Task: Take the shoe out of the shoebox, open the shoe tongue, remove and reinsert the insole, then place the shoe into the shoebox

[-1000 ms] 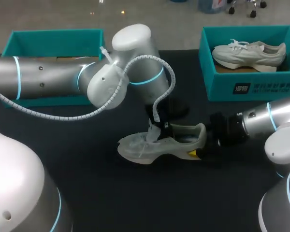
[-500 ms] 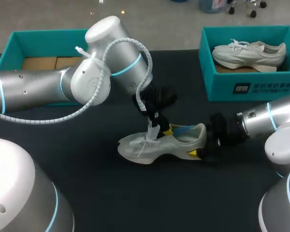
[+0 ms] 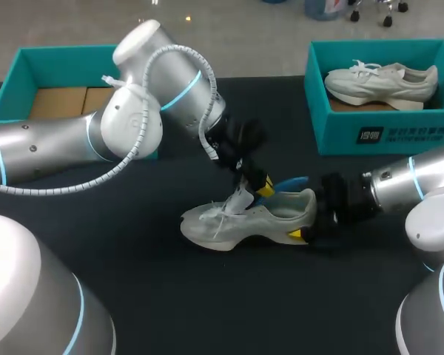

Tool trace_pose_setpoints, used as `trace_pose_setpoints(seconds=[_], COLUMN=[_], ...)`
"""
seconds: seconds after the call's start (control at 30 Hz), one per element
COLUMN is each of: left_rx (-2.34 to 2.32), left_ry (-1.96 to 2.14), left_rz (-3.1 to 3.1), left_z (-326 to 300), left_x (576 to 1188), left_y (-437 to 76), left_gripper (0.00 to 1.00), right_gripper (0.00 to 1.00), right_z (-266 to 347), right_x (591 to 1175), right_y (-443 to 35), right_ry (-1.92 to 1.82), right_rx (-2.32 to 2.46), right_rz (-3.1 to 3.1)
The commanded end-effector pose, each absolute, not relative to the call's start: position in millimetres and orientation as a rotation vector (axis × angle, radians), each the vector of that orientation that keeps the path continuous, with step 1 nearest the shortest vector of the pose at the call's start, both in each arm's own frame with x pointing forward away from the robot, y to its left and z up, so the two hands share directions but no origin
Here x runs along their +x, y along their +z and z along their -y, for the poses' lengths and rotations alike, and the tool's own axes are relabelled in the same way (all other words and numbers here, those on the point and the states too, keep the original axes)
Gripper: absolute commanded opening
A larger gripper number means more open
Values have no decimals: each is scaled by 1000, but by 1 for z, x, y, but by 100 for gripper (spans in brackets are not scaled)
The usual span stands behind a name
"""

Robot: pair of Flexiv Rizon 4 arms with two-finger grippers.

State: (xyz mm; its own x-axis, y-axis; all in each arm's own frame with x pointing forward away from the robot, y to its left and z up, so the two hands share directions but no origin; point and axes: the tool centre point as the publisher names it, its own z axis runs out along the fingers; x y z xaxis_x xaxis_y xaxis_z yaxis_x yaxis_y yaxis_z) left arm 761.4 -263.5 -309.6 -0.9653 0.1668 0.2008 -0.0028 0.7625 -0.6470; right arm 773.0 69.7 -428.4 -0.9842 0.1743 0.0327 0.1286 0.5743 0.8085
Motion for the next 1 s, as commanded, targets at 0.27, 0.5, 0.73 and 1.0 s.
trace_pose_setpoints(seconds=[0.27,0.5,0.73,1.0], left_rx=[-211,-202,-197,-191], left_ry=[1079,1059,1057,1046], left_rz=[2668,2668,2673,2768], left_z=[288,287,284,287], left_x=[768,765,761,748], left_y=[-291,-299,-304,-308], left_gripper=[0,13,38,39], right_gripper=[0,0,0,0], right_z=[-71,-71,-71,-71], right_x=[773,773,773,773], right_y=[-435,-435,-435,-435], right_ry=[1399,1399,1399,1399], right_rx=[265,265,265,265], right_rz=[-2744,-2744,-2744,-2744])
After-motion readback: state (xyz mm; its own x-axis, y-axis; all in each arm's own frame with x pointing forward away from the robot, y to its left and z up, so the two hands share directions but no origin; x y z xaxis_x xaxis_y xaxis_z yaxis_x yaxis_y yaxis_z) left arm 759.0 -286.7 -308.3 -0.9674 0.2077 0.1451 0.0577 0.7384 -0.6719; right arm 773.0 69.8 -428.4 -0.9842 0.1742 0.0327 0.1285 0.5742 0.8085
